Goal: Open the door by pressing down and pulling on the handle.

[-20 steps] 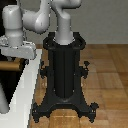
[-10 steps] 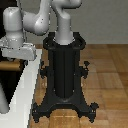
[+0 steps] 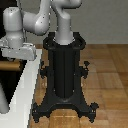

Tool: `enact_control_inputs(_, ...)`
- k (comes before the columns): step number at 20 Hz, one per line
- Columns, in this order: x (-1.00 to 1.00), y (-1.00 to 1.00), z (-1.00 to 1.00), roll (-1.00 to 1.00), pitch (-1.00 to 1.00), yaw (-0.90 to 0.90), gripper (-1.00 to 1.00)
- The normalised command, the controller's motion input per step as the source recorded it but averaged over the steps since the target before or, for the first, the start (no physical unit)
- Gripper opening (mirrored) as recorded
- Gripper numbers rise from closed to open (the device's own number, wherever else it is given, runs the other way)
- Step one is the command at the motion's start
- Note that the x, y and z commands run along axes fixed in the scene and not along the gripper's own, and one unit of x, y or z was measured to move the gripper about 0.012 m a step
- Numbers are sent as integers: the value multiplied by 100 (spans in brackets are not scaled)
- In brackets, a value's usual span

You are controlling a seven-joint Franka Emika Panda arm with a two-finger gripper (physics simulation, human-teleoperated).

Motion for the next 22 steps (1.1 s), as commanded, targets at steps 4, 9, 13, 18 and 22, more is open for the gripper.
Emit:
enact_control_inputs(4, 0, 0, 0, 0, 0, 0, -100)
enact_control_inputs(9, 0, 0, -40, 0, -9, 0, -100)
enact_control_inputs(13, 0, 0, -50, 0, -11, 0, -100)
enact_control_inputs(18, 0, 0, -80, 0, -9, 0, -100)
enact_control_inputs(22, 0, 0, -50, 0, -11, 0, -100)
